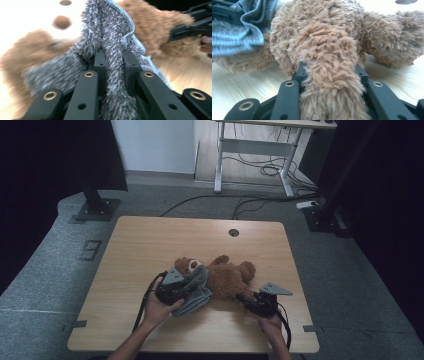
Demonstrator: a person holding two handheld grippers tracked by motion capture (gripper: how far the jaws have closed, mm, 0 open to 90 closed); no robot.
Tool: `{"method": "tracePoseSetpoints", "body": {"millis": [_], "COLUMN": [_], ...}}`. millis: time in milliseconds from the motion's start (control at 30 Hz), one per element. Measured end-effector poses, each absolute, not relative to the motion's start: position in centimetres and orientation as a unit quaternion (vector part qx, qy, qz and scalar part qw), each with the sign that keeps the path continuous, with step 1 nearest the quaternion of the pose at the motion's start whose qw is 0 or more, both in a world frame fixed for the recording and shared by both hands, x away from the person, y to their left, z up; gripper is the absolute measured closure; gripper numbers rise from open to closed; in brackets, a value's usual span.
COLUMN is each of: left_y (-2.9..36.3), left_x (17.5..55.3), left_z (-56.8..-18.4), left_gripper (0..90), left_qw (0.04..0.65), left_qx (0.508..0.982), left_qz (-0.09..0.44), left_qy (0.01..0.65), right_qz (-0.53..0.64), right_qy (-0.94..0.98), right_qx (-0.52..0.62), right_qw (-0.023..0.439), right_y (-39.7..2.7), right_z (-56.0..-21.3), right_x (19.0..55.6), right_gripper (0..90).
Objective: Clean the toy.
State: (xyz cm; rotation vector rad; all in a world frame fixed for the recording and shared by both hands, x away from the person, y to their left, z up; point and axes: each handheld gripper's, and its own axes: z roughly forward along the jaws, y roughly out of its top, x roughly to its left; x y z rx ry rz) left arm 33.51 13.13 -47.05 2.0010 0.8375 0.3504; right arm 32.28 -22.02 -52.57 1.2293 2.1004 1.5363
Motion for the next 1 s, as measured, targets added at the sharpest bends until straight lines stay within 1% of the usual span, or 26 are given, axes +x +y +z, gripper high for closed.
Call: {"method": "tracePoseSetpoints", "body": {"millis": [233, 300, 400, 533, 800, 933, 1000], "left_y": [17.5, 18.0, 17.2, 14.6, 7.0, 3.3, 1.2], "left_x": [34.2, 34.3, 33.7, 33.1, 33.2, 32.3, 31.8], "left_z": [-47.8, -47.9, -47.4, -46.0, -43.3, -43.6, -44.2], "left_gripper": [76.5, 76.5, 76.5, 76.4, 76.1, 75.8, 75.6], "left_qw": [0.447, 0.452, 0.460, 0.474, 0.491, 0.491, 0.482], "left_qx": [0.791, 0.787, 0.789, 0.798, 0.817, 0.828, 0.839], "left_qz": [0.152, 0.144, 0.148, 0.139, 0.100, 0.077, 0.069], "left_qy": [0.389, 0.394, 0.379, 0.345, 0.285, 0.259, 0.244], "right_qz": [0.529, 0.529, 0.530, 0.529, 0.529, 0.529, 0.530], "right_qy": [0.724, 0.724, 0.724, 0.725, 0.725, 0.725, 0.724], "right_qx": [0.422, 0.422, 0.422, 0.421, 0.421, 0.420, 0.421], "right_qw": [0.131, 0.130, 0.132, 0.132, 0.131, 0.131, 0.130], "right_y": [-22.0, -22.0, -22.0, -22.0, -22.0, -22.0, -22.0], "right_z": [-52.6, -52.6, -52.6, -52.6, -52.6, -52.6, -52.6], "right_x": [32.3, 32.3, 32.3, 32.3, 32.3, 32.3, 32.3], "right_gripper": [61.8, 61.7, 61.7, 61.6, 61.4, 61.3, 61.3]}}
